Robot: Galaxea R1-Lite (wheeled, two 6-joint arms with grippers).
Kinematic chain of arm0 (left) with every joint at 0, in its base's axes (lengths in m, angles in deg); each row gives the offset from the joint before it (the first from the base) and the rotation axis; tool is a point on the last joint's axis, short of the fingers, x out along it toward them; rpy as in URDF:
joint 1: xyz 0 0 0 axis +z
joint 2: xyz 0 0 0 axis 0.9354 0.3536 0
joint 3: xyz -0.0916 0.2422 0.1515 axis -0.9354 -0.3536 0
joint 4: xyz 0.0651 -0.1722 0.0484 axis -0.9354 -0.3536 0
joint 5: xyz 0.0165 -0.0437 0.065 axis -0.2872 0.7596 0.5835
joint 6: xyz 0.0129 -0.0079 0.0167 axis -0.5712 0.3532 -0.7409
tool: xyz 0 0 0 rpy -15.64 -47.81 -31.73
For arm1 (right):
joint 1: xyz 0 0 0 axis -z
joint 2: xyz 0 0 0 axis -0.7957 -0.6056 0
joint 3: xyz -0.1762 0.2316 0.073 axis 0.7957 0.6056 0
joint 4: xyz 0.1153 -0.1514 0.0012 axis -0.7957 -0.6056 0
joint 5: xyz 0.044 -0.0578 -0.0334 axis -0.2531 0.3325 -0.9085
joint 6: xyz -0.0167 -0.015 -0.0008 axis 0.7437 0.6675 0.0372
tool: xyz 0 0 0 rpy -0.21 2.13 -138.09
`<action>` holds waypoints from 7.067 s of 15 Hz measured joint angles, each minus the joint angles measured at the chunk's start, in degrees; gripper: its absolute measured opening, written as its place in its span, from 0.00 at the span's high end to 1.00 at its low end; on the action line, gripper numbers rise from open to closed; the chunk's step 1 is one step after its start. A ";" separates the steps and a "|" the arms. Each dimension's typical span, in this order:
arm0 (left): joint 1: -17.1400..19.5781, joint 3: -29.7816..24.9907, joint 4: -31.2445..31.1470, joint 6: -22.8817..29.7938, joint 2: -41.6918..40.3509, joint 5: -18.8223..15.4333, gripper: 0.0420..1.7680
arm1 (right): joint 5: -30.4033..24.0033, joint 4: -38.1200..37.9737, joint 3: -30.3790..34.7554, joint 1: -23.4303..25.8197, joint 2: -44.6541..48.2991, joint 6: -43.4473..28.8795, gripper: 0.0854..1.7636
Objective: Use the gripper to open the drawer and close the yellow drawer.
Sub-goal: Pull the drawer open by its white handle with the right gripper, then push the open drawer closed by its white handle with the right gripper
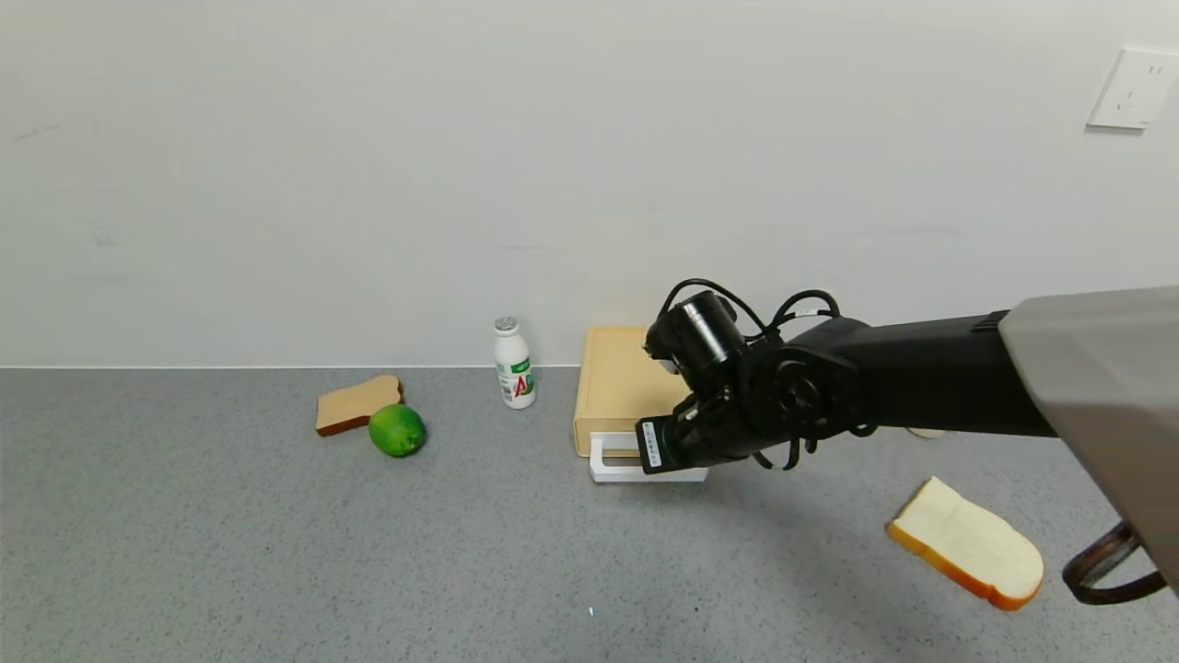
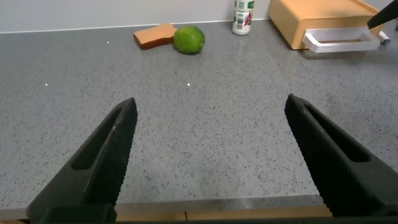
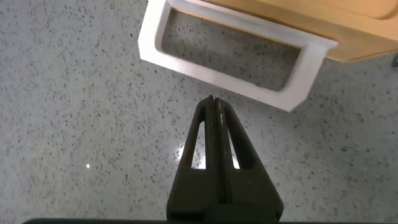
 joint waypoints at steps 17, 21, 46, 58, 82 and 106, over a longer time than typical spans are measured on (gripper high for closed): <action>0.00 0.00 0.02 0.02 0.00 0.02 0.03 | 5.66 0.46 -11.89 1.90 -11.86 -0.11 0.98; 0.00 0.00 0.02 0.00 0.00 0.02 0.03 | 5.16 -0.09 -12.00 1.99 -12.17 -0.06 0.98; 0.00 0.00 0.00 0.00 0.00 0.00 0.03 | -0.83 -17.59 -11.61 -2.54 -10.48 -6.79 0.98; 0.00 0.00 0.00 0.02 0.00 0.00 0.03 | -3.89 -19.93 -5.32 -6.30 -6.57 -11.86 0.98; 0.00 0.00 0.02 0.02 0.00 0.00 0.03 | -5.67 -19.46 5.79 -11.18 5.86 -12.98 0.98; 0.00 0.00 0.00 0.02 0.00 0.00 0.03 | -27.55 16.21 39.61 11.56 38.61 8.98 0.98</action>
